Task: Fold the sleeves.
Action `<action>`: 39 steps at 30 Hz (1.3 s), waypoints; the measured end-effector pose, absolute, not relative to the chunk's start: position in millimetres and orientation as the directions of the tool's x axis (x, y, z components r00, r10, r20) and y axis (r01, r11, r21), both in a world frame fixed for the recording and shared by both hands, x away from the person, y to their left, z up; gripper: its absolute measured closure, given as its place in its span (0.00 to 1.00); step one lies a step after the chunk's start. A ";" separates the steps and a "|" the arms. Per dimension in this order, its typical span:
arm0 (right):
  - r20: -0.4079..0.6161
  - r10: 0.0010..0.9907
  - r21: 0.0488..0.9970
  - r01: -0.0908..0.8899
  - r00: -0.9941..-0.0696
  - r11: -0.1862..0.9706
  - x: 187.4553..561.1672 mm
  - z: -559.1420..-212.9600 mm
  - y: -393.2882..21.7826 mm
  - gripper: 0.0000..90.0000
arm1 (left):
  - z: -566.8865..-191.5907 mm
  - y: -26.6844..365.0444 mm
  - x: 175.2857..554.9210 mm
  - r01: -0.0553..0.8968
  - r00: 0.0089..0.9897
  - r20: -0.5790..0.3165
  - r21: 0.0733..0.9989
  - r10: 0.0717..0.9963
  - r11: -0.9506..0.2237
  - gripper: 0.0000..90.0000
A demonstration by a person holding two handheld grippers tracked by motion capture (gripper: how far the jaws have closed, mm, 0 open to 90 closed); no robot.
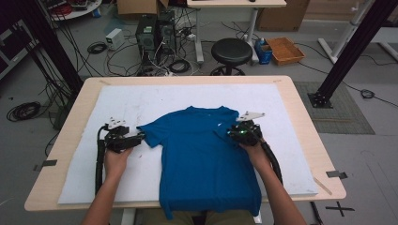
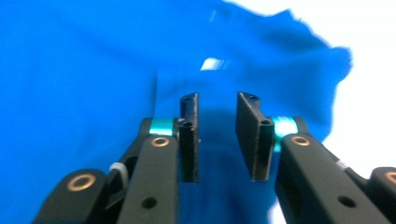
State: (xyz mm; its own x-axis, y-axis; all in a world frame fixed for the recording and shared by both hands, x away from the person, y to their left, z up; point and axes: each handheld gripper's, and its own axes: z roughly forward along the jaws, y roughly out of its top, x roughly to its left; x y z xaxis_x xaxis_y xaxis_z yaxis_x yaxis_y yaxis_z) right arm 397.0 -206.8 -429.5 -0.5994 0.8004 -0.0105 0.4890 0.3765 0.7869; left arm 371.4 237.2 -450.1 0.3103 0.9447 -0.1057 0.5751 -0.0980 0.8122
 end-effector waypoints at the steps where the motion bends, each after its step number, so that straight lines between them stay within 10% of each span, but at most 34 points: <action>1: -0.001 0.819 0.807 0.483 -0.574 0.339 395.3 -423.5 -213.6 0.68 | -449.9 234.4 372.9 0.578 0.319 -0.098 0.809 0.943 -0.112 0.32; 8: 0.055 0.896 0.849 0.493 -0.440 0.191 388.3 -412.8 -268.5 0.63 | -451.1 215.2 380.9 0.604 0.351 -0.028 0.771 0.936 -0.204 0.49; 11: 0.068 0.909 0.855 0.494 -0.410 0.159 386.1 -413.1 -280.7 0.63 | -449.9 216.7 381.0 0.598 0.372 -0.055 0.777 0.927 -0.194 0.89; 13: 0.067 0.913 0.858 0.490 -0.402 0.152 385.5 -413.1 -284.1 0.63 | -449.9 215.4 381.1 0.594 0.378 -0.062 0.781 0.924 -0.191 0.97; 24: 0.034 0.905 0.849 0.491 -0.423 0.197 387.2 -416.2 -276.8 0.63 | -402.7 176.8 397.7 0.514 0.530 -0.268 0.856 0.804 -0.054 0.97; 29: 0.026 0.905 0.844 0.495 -0.425 0.208 387.2 -416.9 -275.2 0.62 | -381.8 133.2 411.9 0.478 0.578 -0.249 0.875 0.778 -0.075 0.48; 39: 0.028 0.910 0.849 0.490 -0.414 0.197 385.4 -416.0 -280.0 0.53 | -403.8 179.2 389.6 0.430 0.523 -0.193 0.900 0.830 -0.062 0.41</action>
State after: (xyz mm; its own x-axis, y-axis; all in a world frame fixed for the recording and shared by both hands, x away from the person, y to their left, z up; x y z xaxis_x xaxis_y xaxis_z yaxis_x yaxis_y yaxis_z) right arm 385.4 -280.0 -416.0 -0.4137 0.9100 0.0277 0.4902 0.1970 0.8490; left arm 389.6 179.2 -403.8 0.5234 0.8300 -0.1926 0.4304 -0.0624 0.9005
